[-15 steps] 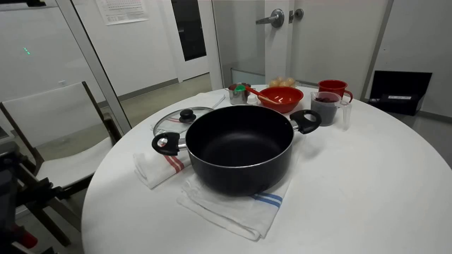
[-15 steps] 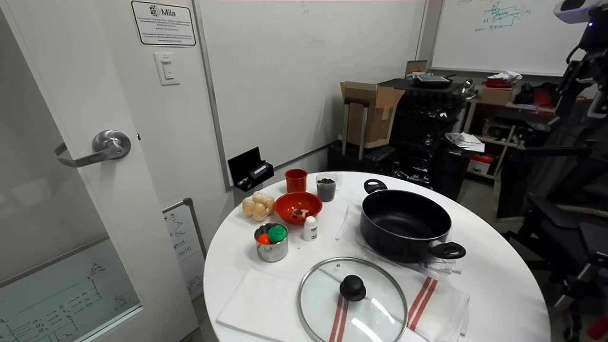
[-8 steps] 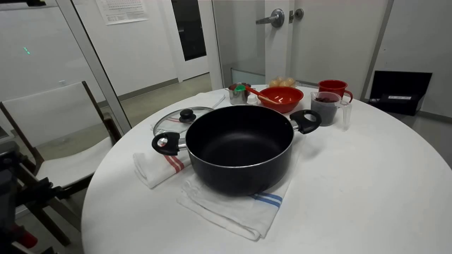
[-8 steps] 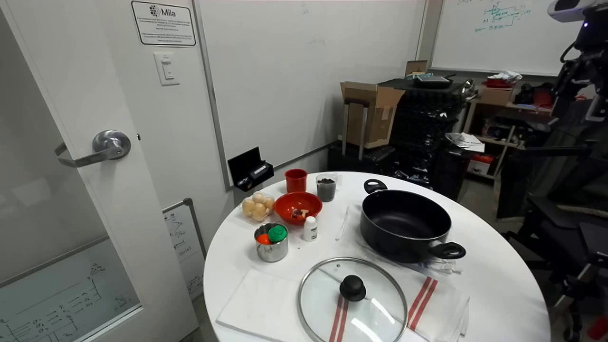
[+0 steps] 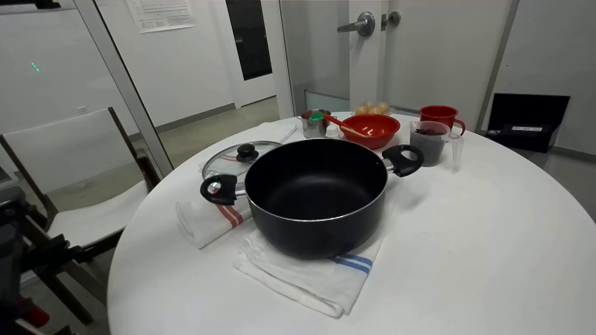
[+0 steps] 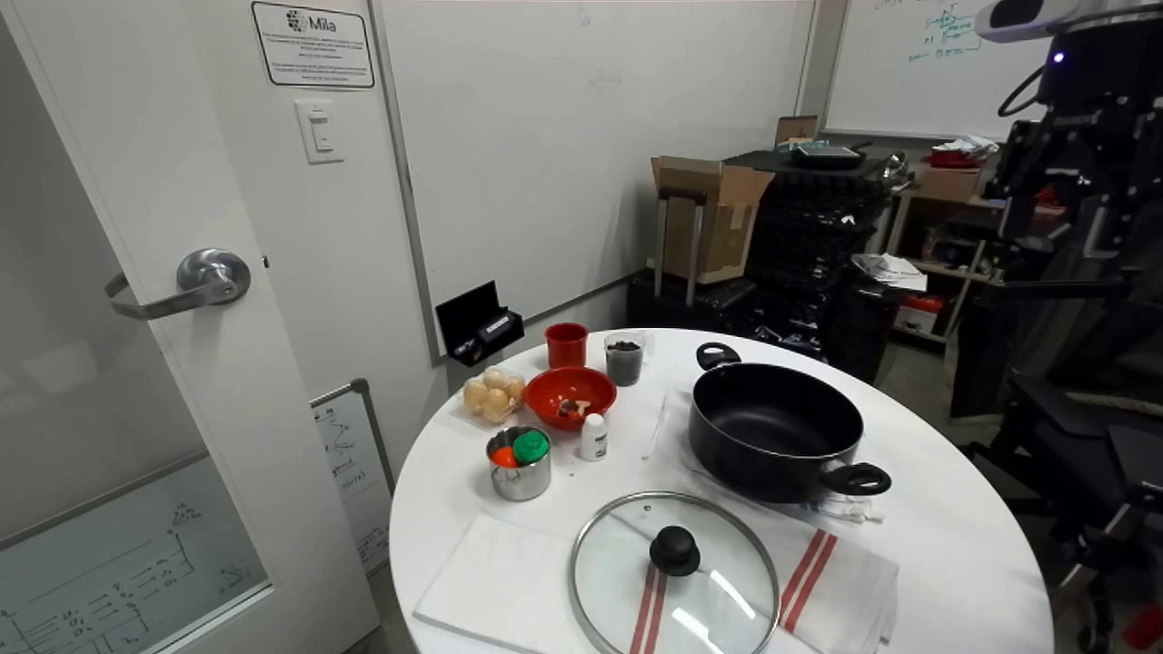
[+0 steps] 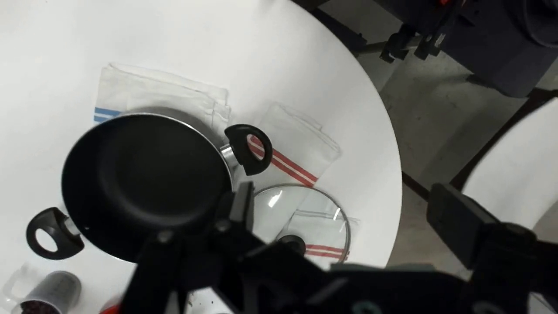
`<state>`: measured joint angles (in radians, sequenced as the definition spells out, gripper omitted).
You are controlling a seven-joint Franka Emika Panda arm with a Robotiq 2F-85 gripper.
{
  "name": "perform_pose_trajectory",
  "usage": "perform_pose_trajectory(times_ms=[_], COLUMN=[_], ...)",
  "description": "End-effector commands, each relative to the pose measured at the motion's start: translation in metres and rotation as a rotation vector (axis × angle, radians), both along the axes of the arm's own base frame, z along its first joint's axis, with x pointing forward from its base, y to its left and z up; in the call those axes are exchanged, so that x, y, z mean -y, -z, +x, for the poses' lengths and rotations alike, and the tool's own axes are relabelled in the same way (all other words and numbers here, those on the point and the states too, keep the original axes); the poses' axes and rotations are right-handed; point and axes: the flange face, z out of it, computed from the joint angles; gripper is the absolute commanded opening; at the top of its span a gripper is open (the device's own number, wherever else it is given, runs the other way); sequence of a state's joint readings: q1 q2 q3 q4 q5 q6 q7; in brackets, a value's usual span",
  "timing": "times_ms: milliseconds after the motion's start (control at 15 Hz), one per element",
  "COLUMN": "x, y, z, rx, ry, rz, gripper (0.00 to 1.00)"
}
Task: Put the lid on the pot
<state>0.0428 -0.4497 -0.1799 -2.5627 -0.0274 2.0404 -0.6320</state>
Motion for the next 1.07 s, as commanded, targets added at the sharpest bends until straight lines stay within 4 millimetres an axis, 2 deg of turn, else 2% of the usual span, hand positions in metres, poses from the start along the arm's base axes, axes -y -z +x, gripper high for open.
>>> perform_pose_trajectory(times_ms=[0, 467, 667, 1000], x=[-0.037, -0.116, -0.135, -0.171], y=[0.009, 0.046, 0.066, 0.113], z=[0.040, 0.106, 0.135, 0.175], rx=[-0.031, -0.087, -0.081, -0.100], ry=[-0.094, -0.271, -0.319, -0.425], rz=[-0.047, -0.150, -0.203, -0.233], gripper=[1.00, 1.00, 1.00, 1.00])
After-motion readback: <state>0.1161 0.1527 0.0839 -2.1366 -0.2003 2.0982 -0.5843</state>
